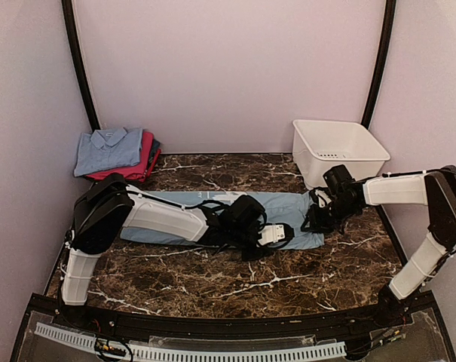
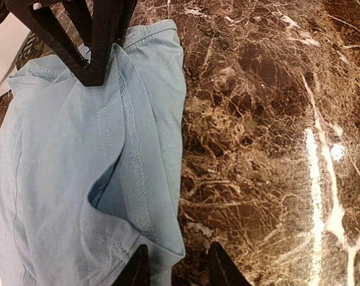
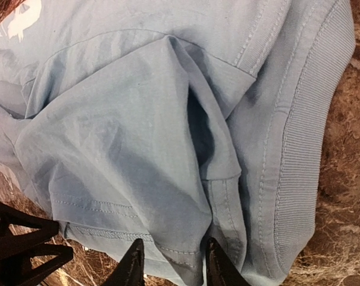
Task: Fold and stack the mixed laundry pile
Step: Smooth out the rectangle-folded T-shirt at the center of the board.
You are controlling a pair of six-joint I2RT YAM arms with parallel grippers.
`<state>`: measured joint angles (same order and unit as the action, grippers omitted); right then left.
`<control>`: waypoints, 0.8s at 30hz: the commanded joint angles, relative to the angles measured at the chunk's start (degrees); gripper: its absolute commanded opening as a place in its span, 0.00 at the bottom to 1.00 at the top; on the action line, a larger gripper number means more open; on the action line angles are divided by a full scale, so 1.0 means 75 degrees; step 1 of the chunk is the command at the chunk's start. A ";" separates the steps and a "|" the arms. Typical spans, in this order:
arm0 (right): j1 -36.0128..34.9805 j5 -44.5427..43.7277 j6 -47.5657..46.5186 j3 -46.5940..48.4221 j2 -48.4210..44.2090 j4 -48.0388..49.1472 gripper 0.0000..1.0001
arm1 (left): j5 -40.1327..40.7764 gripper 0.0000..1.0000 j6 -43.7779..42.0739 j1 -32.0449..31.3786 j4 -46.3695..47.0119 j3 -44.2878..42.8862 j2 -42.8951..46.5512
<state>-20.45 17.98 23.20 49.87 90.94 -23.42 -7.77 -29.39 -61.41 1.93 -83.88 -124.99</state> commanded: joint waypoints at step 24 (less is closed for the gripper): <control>0.0057 -0.0193 -0.0211 0.1319 -0.0024 -0.0205 0.00 | 0.0511 0.00 0.1356 0.0659 0.1334 0.0541 0.0855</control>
<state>-20.29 17.82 22.50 55.75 90.70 -25.17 -3.88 -23.57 -59.07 7.18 -82.63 -124.14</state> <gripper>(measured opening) 0.003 0.004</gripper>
